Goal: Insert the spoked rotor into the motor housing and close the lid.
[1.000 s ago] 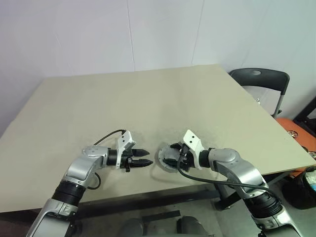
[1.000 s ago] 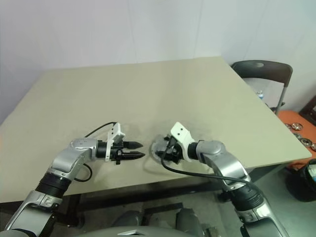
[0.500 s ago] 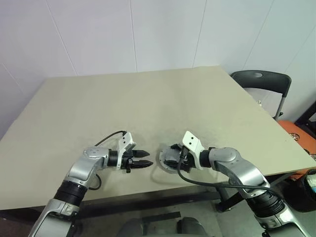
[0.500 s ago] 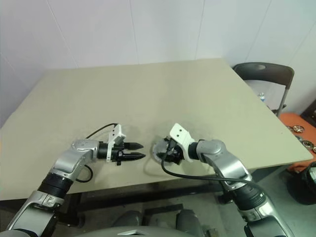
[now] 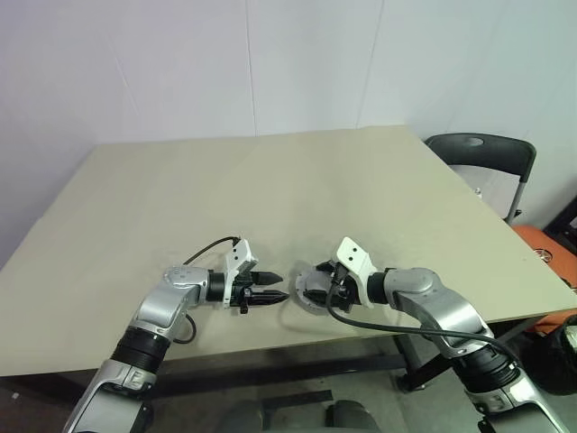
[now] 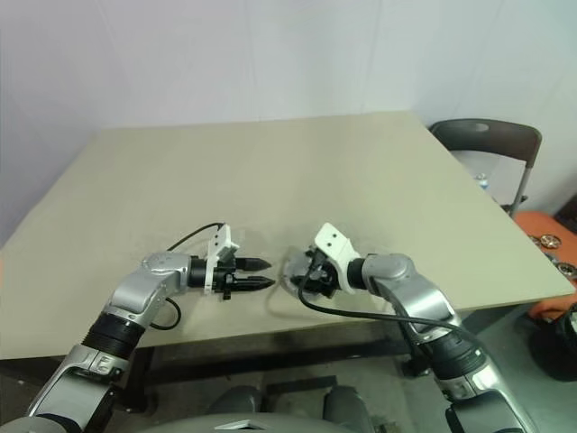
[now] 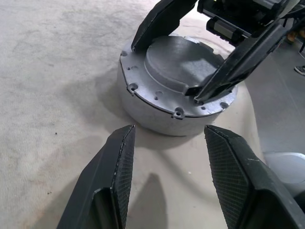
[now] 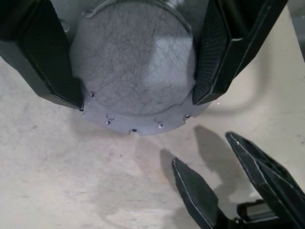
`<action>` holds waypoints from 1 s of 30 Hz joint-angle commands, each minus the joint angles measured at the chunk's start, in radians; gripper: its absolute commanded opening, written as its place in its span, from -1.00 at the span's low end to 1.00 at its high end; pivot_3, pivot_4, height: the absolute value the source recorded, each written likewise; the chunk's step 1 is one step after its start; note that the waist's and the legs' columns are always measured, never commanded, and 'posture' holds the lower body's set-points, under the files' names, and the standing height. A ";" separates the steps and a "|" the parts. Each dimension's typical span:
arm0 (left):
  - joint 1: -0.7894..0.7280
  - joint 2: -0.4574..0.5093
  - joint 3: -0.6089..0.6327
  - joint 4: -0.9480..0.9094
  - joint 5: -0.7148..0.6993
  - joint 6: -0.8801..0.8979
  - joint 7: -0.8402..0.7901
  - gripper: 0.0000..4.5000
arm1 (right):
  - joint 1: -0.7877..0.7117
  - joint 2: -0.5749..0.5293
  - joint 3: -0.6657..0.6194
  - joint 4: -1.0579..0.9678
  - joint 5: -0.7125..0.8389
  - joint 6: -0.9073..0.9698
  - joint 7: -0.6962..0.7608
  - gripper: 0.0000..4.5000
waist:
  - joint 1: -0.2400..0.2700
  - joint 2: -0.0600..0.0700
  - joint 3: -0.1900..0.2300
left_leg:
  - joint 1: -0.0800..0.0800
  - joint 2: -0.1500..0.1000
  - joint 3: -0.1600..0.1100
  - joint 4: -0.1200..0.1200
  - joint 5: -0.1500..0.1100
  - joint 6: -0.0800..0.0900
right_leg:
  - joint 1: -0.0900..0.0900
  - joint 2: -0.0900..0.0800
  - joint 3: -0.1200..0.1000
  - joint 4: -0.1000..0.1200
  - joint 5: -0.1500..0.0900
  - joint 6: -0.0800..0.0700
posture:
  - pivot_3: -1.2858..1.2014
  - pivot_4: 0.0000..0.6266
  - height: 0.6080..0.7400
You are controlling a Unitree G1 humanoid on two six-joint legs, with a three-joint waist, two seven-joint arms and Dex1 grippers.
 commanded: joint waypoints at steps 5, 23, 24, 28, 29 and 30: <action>0.025 -0.033 -0.015 -0.035 0.001 -0.016 0.016 0.09 | 0.067 -0.192 -0.009 0.053 -0.062 0.097 0.019 0.44 | 0.040 -0.005 -0.003 | -0.001 -0.004 0.004 0.005 0.000 0.001 | 0.001 -0.006 0.001 0.006 0.000 0.000 | 0.03 -1.00 1.00; -0.017 -0.062 -0.030 -0.020 0.008 -0.034 0.020 0.09 | 0.116 -0.173 0.004 0.133 -0.060 -0.055 0.001 0.44 | 0.071 -0.010 -0.012 | -0.001 -0.010 0.000 0.000 -0.003 0.004 | 0.001 -0.006 0.000 0.007 -0.007 0.009 | 0.03 -1.00 1.00; -0.022 -0.064 -0.031 -0.023 0.006 -0.032 0.017 0.09 | 0.121 -0.173 0.006 0.139 -0.062 -0.062 0.004 0.44 | 0.059 -0.009 -0.013 | -0.001 -0.009 0.000 0.000 -0.003 0.004 | 0.002 -0.006 -0.001 0.006 -0.007 0.009 | 0.03 -1.00 1.00; -0.044 -0.072 -0.037 -0.021 0.008 -0.030 0.007 0.09 | 0.143 -0.188 0.025 0.137 -0.075 -0.089 0.015 0.44 | 0.041 0.005 -0.017 | -0.004 0.007 0.000 -0.002 -0.003 0.004 | 0.017 -0.001 -0.014 -0.022 -0.006 0.009 | 0.03 -1.00 1.00; -0.050 -0.075 -0.037 -0.016 0.010 -0.031 0.006 0.09 | 0.142 -0.186 0.024 0.156 -0.092 -0.115 -0.001 0.44 | 0.041 0.004 -0.018 | -0.005 0.007 0.001 -0.002 -0.003 0.004 | 0.018 -0.001 -0.014 -0.023 -0.006 0.009 | 0.03 -1.00 1.00; -0.057 -0.078 -0.037 -0.011 0.011 -0.031 0.006 0.09 | 0.139 -0.181 0.022 0.180 -0.111 -0.143 -0.020 0.44 | 0.039 0.003 -0.019 | -0.004 0.007 0.001 -0.002 -0.003 0.004 | 0.018 -0.002 -0.013 -0.023 -0.006 0.009 | 0.03 -1.00 1.00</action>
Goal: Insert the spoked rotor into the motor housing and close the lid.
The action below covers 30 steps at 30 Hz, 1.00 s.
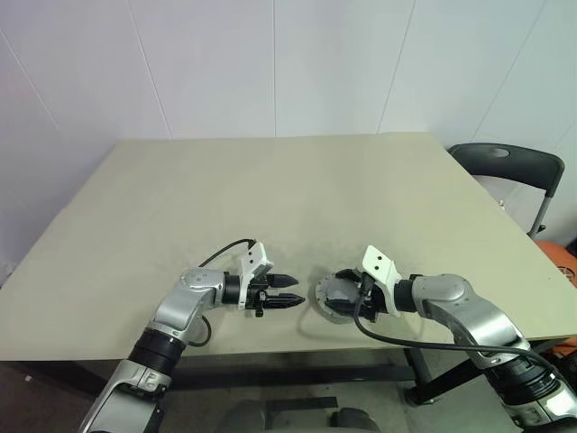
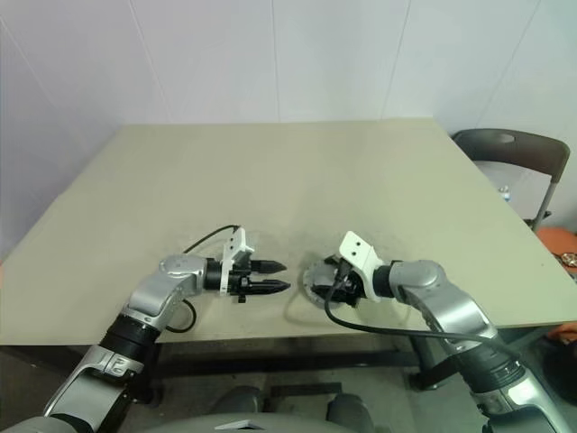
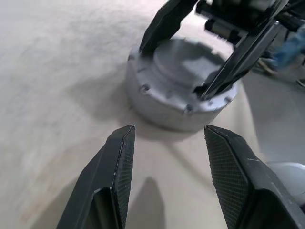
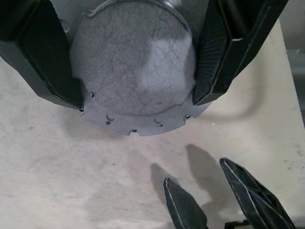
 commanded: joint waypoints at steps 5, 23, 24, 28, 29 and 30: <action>-0.057 -0.012 0.002 -0.003 -0.001 -0.008 -0.009 0.09 | 0.048 -0.039 0.046 0.238 -0.207 -0.106 -0.112 0.44 | -0.020 -0.002 -0.003 | 0.001 0.000 0.000 0.000 0.000 0.000 | 0.001 -0.001 0.000 0.000 0.000 0.000 | 0.03 -1.00 1.00; -0.081 -0.038 -0.020 0.016 0.008 -0.018 -0.021 0.09 | 0.093 -0.091 0.074 0.153 -0.067 0.084 0.042 0.44 | -0.015 0.005 -0.017 | -0.049 0.041 0.049 -0.001 0.000 0.000 | 0.043 0.015 -0.029 0.052 -0.077 -0.047 | 0.03 -1.00 1.00; -0.084 -0.040 -0.023 0.021 0.009 -0.021 -0.022 0.09 | 0.090 -0.087 0.072 0.153 -0.070 0.088 0.043 0.44 | -0.008 -0.028 -0.021 | -0.046 0.038 0.070 -0.012 0.001 0.002 | 0.046 0.017 -0.032 0.111 -0.078 -0.048 | 0.03 -1.00 1.00; -0.101 -0.050 -0.029 0.043 0.013 -0.033 -0.024 0.09 | 0.080 -0.071 0.070 0.152 -0.079 0.103 0.051 0.44 | -0.018 -0.033 -0.024 | -0.026 0.015 0.082 -0.025 0.030 0.018 | 0.074 0.019 -0.021 0.102 -0.160 -0.051 | 0.03 -1.00 1.00; -0.105 -0.052 -0.029 0.049 0.015 -0.038 -0.025 0.09 | 0.078 -0.067 0.070 0.154 -0.084 0.102 0.050 0.44 | -0.020 -0.033 -0.025 | -0.027 0.015 0.082 -0.023 0.033 0.019 | 0.074 0.017 -0.021 0.100 -0.160 -0.051 | 0.03 -1.00 1.00; -0.107 -0.055 -0.030 0.054 0.017 -0.041 -0.025 0.09 | 0.079 -0.062 0.070 0.157 -0.092 0.096 0.045 0.44 | -0.025 -0.035 -0.026 | -0.028 0.015 0.082 -0.020 0.033 0.019 | 0.074 0.016 -0.021 0.099 -0.160 -0.051 | 0.03 -1.00 1.00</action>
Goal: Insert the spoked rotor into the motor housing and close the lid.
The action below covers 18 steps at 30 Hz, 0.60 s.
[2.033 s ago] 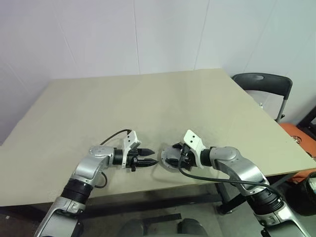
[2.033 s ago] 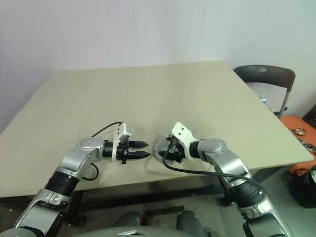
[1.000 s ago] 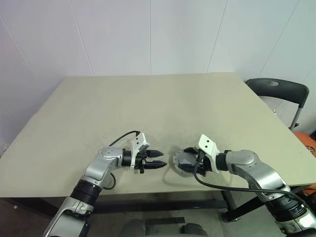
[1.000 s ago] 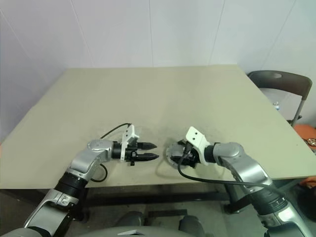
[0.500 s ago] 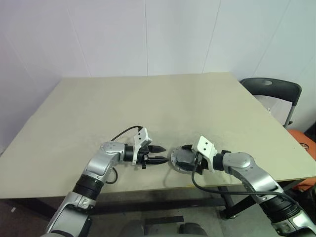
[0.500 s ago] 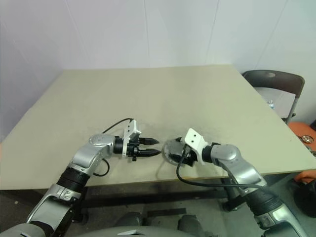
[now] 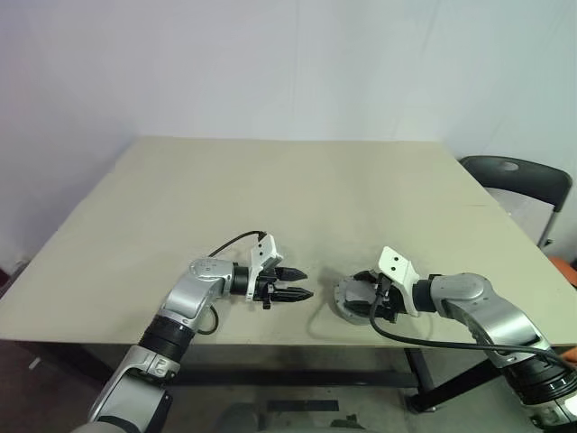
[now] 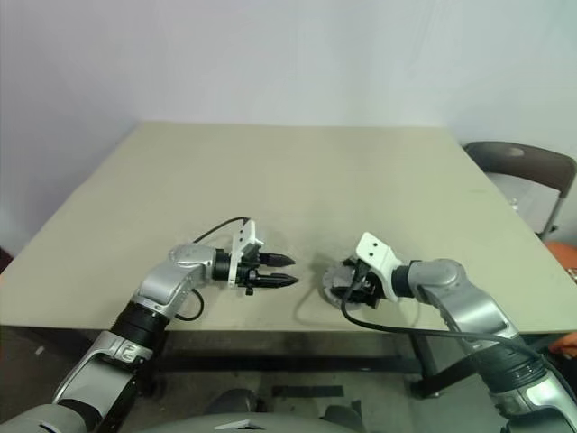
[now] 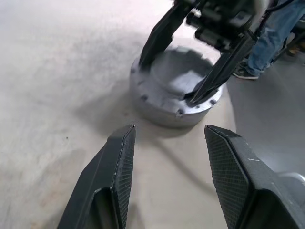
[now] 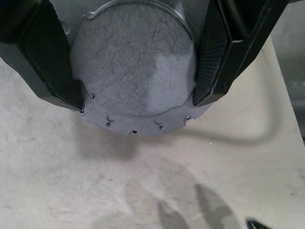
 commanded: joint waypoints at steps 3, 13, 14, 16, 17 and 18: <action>-0.042 -0.020 -0.004 0.007 0.007 -0.041 -0.008 0.09 | 0.059 0.040 0.092 0.139 -0.109 0.066 -0.054 0.44 | -0.034 -0.009 -0.004 | -0.002 0.000 0.001 0.002 -0.005 0.009 | -0.001 -0.005 -0.002 -0.011 0.001 0.000 | 0.03 -1.00 1.00; -0.054 -0.025 -0.010 0.034 0.021 -0.061 -0.026 0.09 | 0.105 0.078 -0.016 0.023 0.006 0.038 0.023 0.44 | -0.048 0.002 0.004 | -0.003 0.000 0.005 0.001 -0.009 0.014 | -0.008 -0.011 -0.002 -0.010 0.003 0.000 | 0.03 -1.00 1.00; -0.055 -0.026 -0.010 0.035 0.022 -0.062 -0.028 0.09 | 0.121 0.067 -0.014 0.012 -0.001 0.024 0.033 0.44 | -0.047 0.005 0.005 | -0.004 0.000 0.006 0.001 -0.009 0.014 | -0.009 -0.012 -0.002 -0.011 0.003 0.000 | 0.03 -1.00 1.00; -0.058 -0.027 -0.009 0.039 0.023 -0.064 -0.031 0.09 | 0.140 0.056 -0.018 0.000 -0.005 0.009 0.047 0.44 | -0.043 0.005 0.005 | -0.006 0.000 0.006 0.000 -0.009 0.015 | -0.013 -0.012 -0.003 -0.011 0.003 0.000 | 0.03 -1.00 1.00; -0.060 -0.028 -0.009 0.042 0.024 -0.065 -0.032 0.09 | 0.147 0.059 -0.035 -0.008 0.014 0.009 0.054 0.44 | -0.042 0.005 0.005 | -0.007 0.000 0.006 -0.001 -0.010 0.016 | -0.015 -0.012 -0.003 -0.010 0.003 0.001 | 0.03 -1.00 1.00; -0.061 -0.030 -0.010 0.044 0.026 -0.066 -0.033 0.09 | 0.149 0.062 -0.053 -0.015 0.034 0.012 0.060 0.44 | -0.040 0.005 0.004 | -0.009 0.000 0.006 -0.001 -0.010 0.017 | -0.018 -0.012 -0.003 -0.009 0.004 0.001 | 0.03 -1.00 1.00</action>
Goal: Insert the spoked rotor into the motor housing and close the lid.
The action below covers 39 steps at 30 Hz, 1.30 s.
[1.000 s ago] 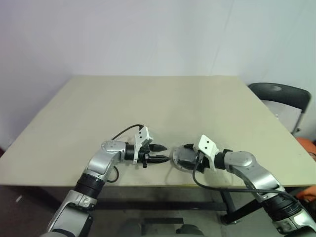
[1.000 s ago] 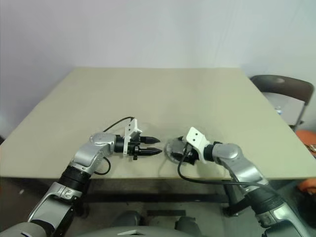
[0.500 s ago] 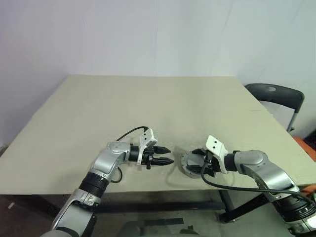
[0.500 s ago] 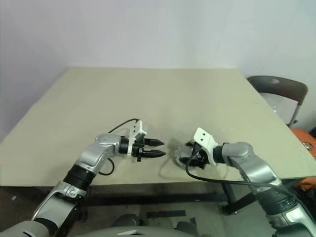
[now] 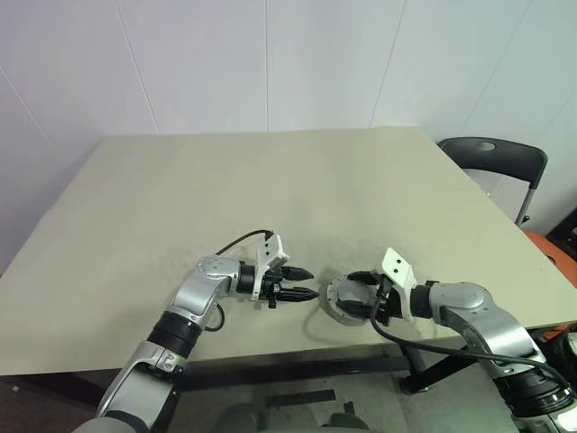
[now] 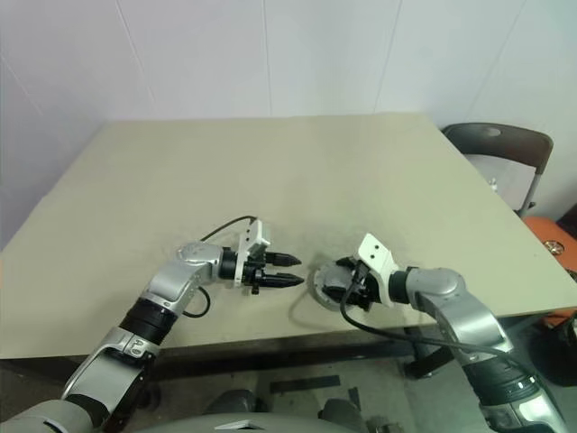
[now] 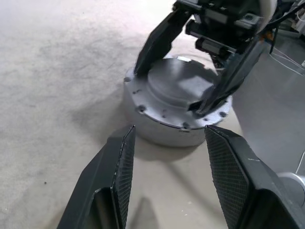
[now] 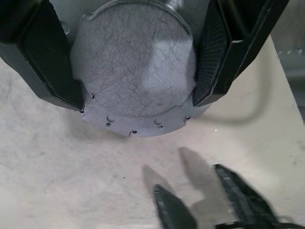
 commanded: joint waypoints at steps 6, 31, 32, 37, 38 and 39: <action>-0.025 -0.011 -0.003 -0.011 0.006 -0.025 -0.015 0.09 | 0.062 0.016 -0.035 0.029 0.075 0.058 0.055 0.44 | 0.018 0.001 0.002 | -0.012 0.000 -0.002 0.002 0.002 -0.006 | -0.013 0.002 0.000 0.010 0.003 0.005 | 0.03 -1.00 1.00; -0.086 -0.128 -0.030 0.056 -0.001 -0.048 -0.048 0.09 | 0.233 -0.181 0.012 -0.034 -0.049 0.060 0.027 0.44 | 0.106 -0.003 -0.002 | -0.011 -0.008 -0.004 0.006 -0.004 0.003 | -0.008 -0.002 0.003 0.002 0.002 0.004 | 0.03 -1.00 1.00; -0.103 -0.145 -0.034 0.073 0.005 -0.062 -0.052 0.09 | 0.234 -0.180 0.012 -0.037 -0.049 0.061 0.023 0.44 | 0.107 -0.003 -0.002 | -0.011 -0.008 -0.004 0.007 -0.004 0.003 | -0.007 -0.002 0.003 0.002 0.002 0.004 | 0.03 -1.00 1.00; -0.196 -0.245 -0.010 0.177 -0.002 -0.124 -0.037 0.09 | 0.225 -0.160 0.022 -0.039 -0.049 0.069 0.000 0.44 | 0.106 -0.004 -0.002 | -0.011 -0.009 -0.004 0.011 -0.006 0.006 | -0.005 -0.003 0.003 0.000 0.002 0.004 | 0.03 -1.00 1.00; -0.210 -0.259 -0.011 0.200 0.001 -0.133 -0.038 0.09 | 0.223 -0.157 0.026 -0.037 -0.051 0.068 -0.003 0.44 | 0.105 -0.004 -0.002 | -0.011 -0.009 -0.004 0.011 -0.006 0.006 | -0.005 -0.003 0.003 0.000 0.002 0.004 | 0.03 -1.00 1.00; -0.220 -0.271 -0.021 0.225 0.016 -0.149 -0.038 0.02 | 0.221 -0.154 0.029 -0.033 -0.054 0.067 -0.008 0.44 | 0.104 -0.004 -0.002 | -0.011 -0.009 -0.004 0.012 -0.006 0.006 | -0.005 -0.003 0.003 0.001 0.002 0.004 | 0.03 -1.00 1.00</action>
